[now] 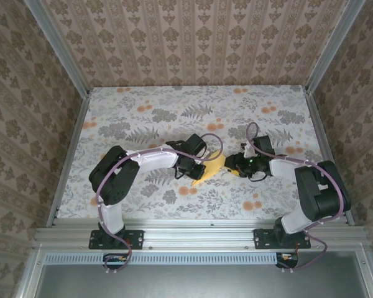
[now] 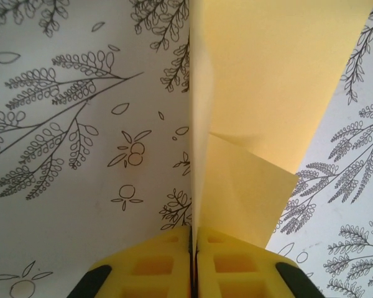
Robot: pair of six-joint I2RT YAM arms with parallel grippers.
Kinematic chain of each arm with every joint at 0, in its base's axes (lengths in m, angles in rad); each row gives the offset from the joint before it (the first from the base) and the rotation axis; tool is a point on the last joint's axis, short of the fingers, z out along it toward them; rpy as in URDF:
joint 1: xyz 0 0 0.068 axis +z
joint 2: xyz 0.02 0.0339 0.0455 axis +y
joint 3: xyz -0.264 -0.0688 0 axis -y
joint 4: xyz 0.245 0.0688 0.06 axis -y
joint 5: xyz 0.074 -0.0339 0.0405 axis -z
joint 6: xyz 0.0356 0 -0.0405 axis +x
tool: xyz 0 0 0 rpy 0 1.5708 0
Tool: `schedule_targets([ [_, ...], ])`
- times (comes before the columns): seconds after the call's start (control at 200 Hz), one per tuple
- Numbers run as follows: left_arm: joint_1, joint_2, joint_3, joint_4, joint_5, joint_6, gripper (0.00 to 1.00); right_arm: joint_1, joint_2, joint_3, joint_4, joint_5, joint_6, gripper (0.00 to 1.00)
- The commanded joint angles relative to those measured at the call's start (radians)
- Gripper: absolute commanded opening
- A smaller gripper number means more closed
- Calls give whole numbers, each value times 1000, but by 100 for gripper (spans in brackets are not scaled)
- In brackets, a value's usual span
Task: Fold a paper plane with a square sheet of paper (pick it up from the middle)
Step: Turn over a paper plane at the center of the table.
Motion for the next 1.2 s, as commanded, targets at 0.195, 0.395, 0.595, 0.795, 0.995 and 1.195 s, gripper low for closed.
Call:
schedule_targets([
  [0.195,42,-52,-42,45,124,-34,8,98,14,-10,168,-6,174,51],
  [0.395,63,-62,-69,75,163,-46,8,162,79,31,170,17,197,52],
  [0.595,71,-65,-97,106,179,-55,8,207,125,54,184,31,214,53],
  [0.795,81,-73,-114,132,193,-61,8,227,157,68,201,28,229,53],
  [0.995,87,-89,-141,178,234,-90,8,233,166,59,252,20,274,51],
  [1.195,93,-101,-154,194,245,-100,8,245,168,49,301,4,319,49],
])
